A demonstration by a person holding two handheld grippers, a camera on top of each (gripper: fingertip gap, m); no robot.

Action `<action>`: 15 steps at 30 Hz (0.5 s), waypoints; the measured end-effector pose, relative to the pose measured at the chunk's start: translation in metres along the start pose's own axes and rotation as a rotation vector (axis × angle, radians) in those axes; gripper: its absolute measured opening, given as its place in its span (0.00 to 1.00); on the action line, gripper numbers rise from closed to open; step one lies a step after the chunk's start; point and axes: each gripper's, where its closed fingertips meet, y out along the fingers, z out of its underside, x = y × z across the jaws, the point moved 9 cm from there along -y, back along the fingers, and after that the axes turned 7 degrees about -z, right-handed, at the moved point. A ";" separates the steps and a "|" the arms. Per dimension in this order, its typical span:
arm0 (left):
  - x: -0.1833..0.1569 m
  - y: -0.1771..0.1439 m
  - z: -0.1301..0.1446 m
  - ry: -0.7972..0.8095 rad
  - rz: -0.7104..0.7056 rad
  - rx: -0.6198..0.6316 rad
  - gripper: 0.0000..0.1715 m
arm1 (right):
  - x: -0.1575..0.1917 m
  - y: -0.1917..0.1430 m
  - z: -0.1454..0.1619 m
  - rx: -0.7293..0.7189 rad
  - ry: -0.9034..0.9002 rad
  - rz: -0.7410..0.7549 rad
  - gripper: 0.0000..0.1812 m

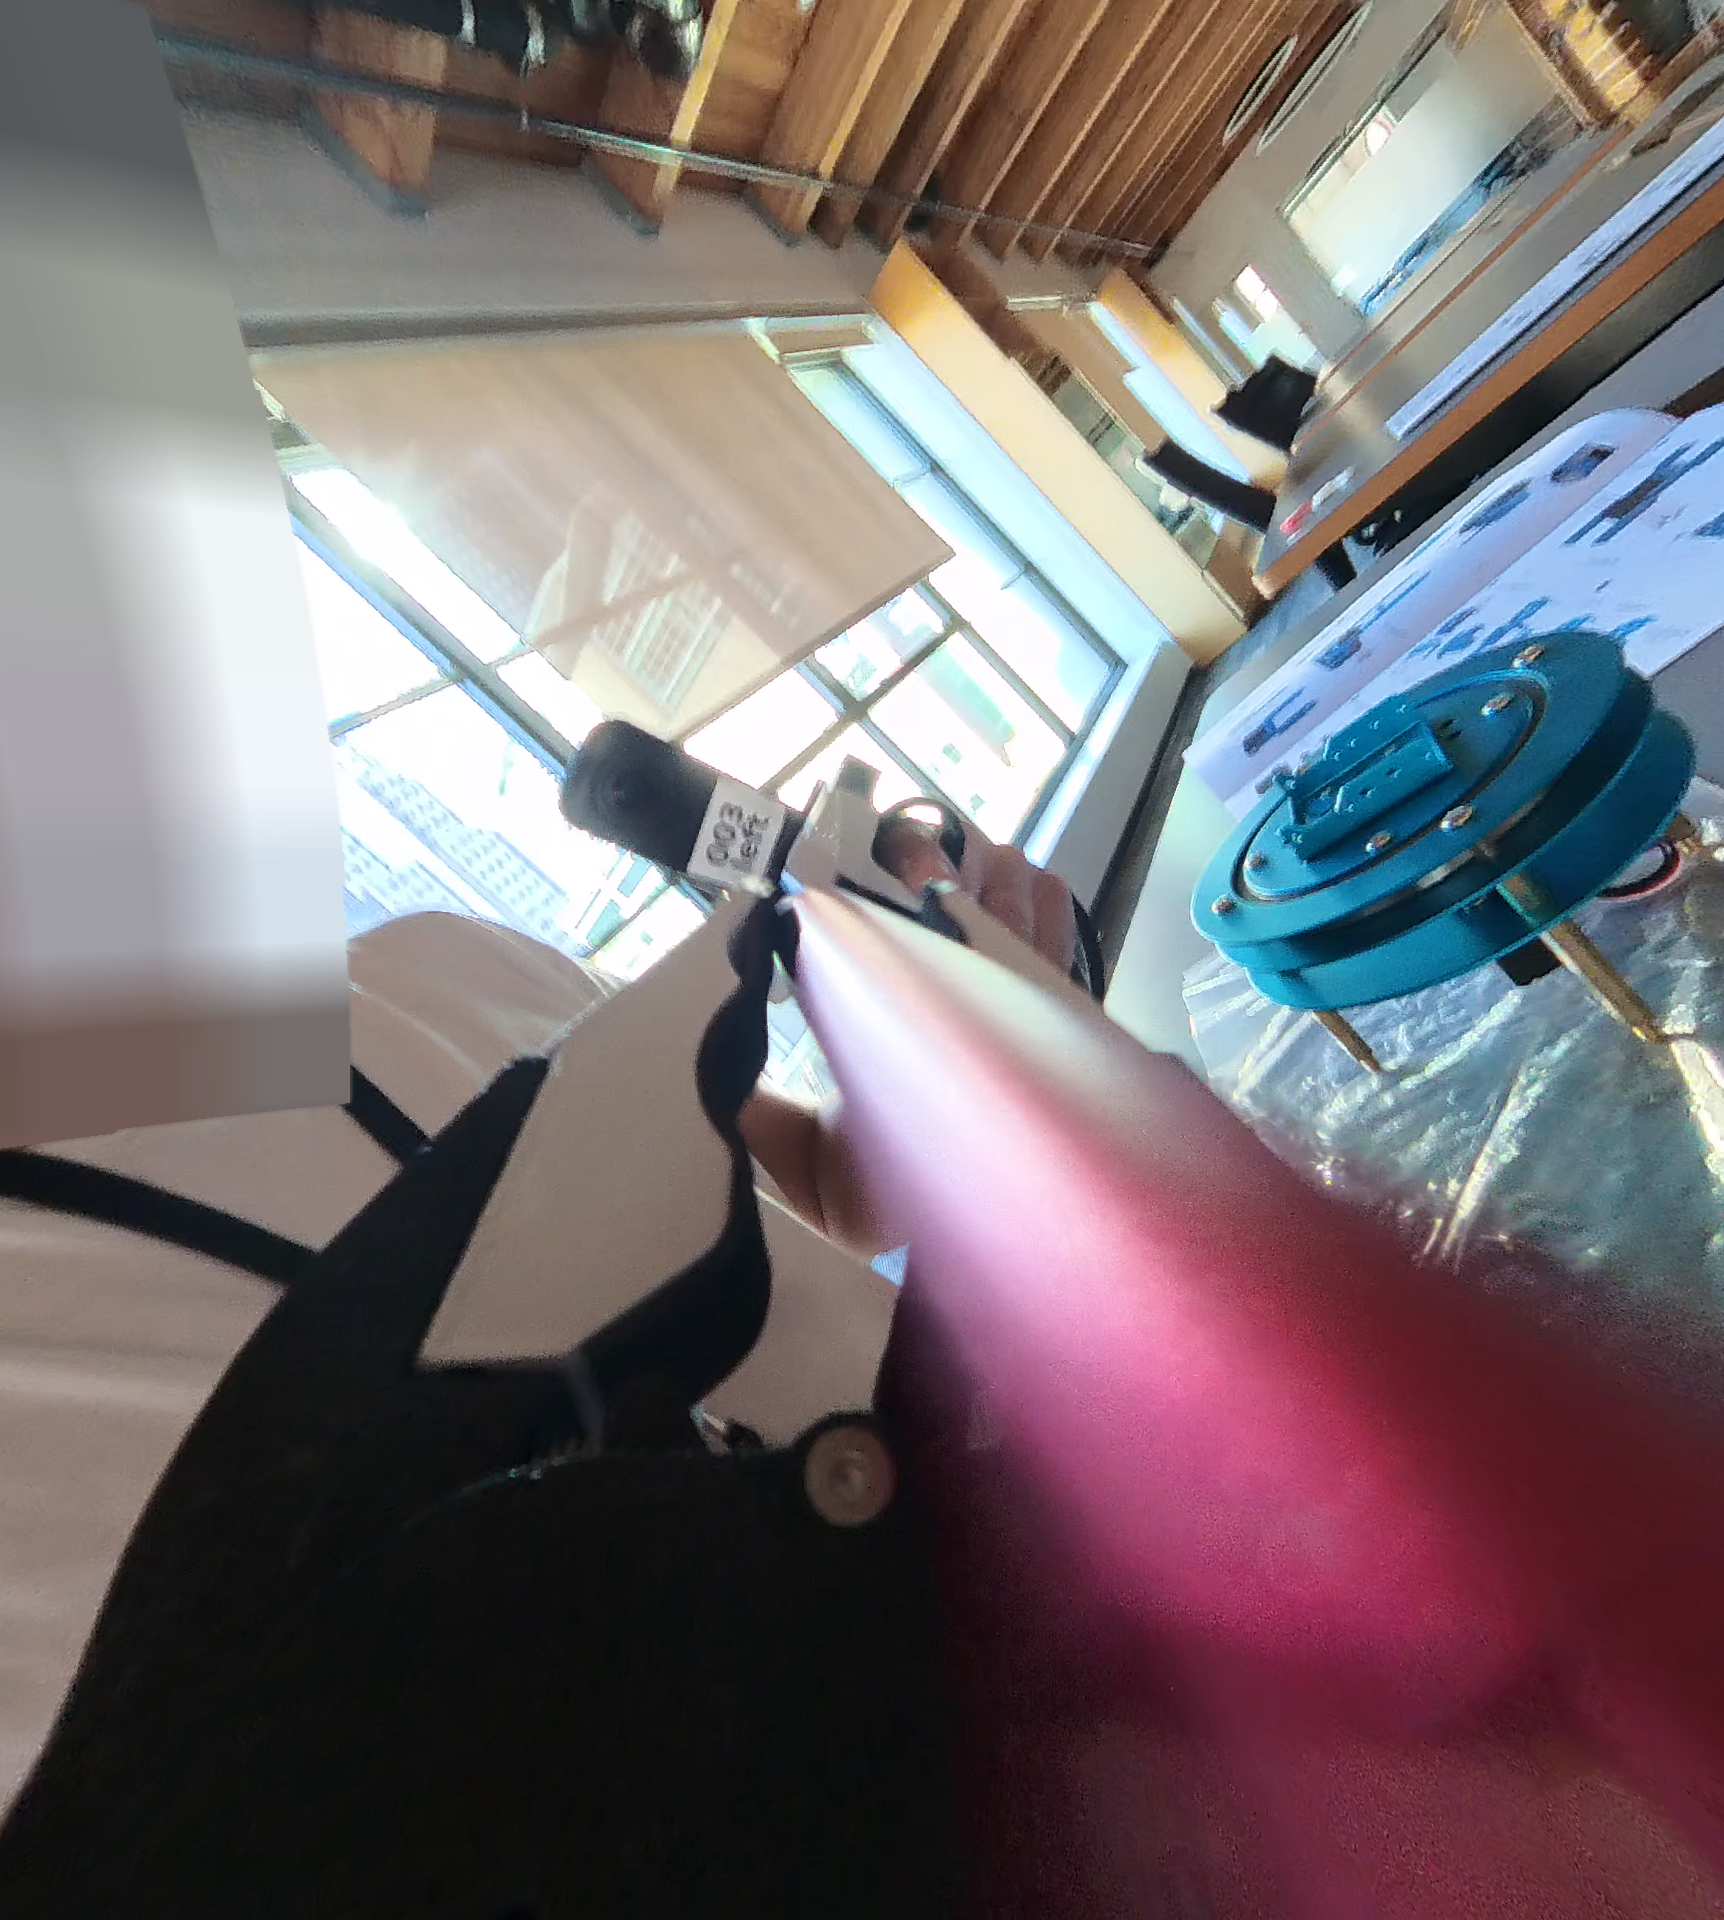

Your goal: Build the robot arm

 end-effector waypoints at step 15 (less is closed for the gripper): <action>0.018 -0.045 0.003 -0.024 -0.046 0.037 0.01 | 0.022 -0.049 -0.024 -0.068 -0.102 0.127 0.10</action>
